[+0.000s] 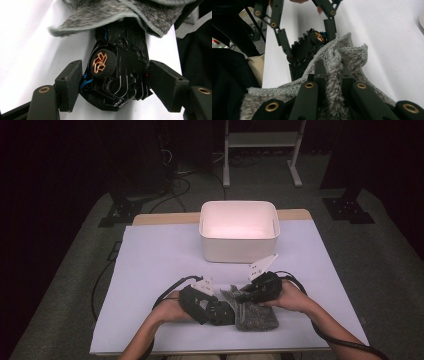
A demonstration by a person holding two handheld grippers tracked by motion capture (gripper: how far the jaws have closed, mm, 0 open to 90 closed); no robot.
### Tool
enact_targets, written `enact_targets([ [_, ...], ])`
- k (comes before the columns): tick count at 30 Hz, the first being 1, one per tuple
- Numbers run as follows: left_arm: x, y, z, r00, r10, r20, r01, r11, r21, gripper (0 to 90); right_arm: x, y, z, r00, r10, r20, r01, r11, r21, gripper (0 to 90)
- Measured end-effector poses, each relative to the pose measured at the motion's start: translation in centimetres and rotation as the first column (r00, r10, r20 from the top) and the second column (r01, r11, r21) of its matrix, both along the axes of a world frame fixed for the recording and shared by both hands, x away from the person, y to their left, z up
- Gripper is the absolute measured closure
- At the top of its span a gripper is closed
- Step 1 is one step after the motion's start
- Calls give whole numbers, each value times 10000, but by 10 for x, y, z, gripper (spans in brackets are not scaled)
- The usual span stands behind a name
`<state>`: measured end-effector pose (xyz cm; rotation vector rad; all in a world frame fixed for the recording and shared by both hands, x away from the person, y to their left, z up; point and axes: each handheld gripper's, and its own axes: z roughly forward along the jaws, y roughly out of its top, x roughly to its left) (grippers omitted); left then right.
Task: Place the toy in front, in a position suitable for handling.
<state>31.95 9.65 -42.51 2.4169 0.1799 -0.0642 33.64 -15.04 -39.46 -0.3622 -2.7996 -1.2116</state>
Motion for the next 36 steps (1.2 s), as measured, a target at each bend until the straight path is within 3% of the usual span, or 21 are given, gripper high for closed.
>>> enact_targets([
  [3, -8, -1, 2, 9975, -172, 679, 161, 9997, 180, 286, 3, 2, 0, 9998, 106, -139, -108, 9999, -100, 803],
  [6, -12, -2, 3, 9936, -287, 1092, 247, 9990, 377, 286, 3, 2, -1, 9989, 177, -429, -183, 9997, -132, 802],
  [9, -17, -3, 4, 9902, -303, 1363, 246, 9988, 433, 286, 2, 2, -3, 9975, 244, -666, -256, 9995, -161, 797],
  [11, -18, -2, 4, 9906, -274, 1337, 228, 9991, 357, 289, 1, 3, -2, 9972, 312, -678, -328, 9992, -225, 798],
  [16, -12, 5, 7, 9973, -31, 735, 47, 9998, -218, 372, -2, 1, -1, 9956, 350, -866, -361, 9993, -111, 804],
  [20, -6, 2, 3, 9996, 228, -152, -234, 9988, -426, 363, -3, 1, -1, 9968, 197, -770, -208, 9997, -124, 804],
  [22, -2, 1, -1, 9963, 455, -729, -496, 9972, -552, 334, -5, 0, -1, 9966, 186, -808, -193, 9998, -77, 805],
  [25, 3, 1, -8, 9887, 373, -1454, -496, 9954, -818, 339, -8, -1, 0, 9971, 316, -693, -319, 9995, -43, 805],
  [26, 3, 1, -8, 9887, 373, -1454, -496, 9954, -818, 384, -10, 0, 1, 9972, 347, -658, -351, 9994, -44, 805],
  [28, 3, -1, -10, 9841, -140, -1772, -87, 9919, -1268, 484, -13, 0, 2, 9979, 403, -508, -408, 9991, -92, 805],
  [31, 4, -2, -7, 9863, -421, -1596, 178, 9884, -1508, 567, -16, -1, 4, 9970, 629, -458, -632, 9980, -66, 805],
  [32, 3, -3, -6, 9894, -495, -1363, 289, 9884, -1490, 573, -18, -1, 5, 9969, 668, -407, -670, 9977, -54, 805],
  [34, 2, -5, -2, 9960, -554, -701, 458, 9902, -1318, 578, -20, -1, 7, 9971, 694, -323, -696, 9976, -39, 805],
  [36, 2, -7, 5, 9982, -581, 139, 592, 9937, -954, 579, -21, 0, 9, 9979, 640, -89, -641, 9979, -77, 805],
])
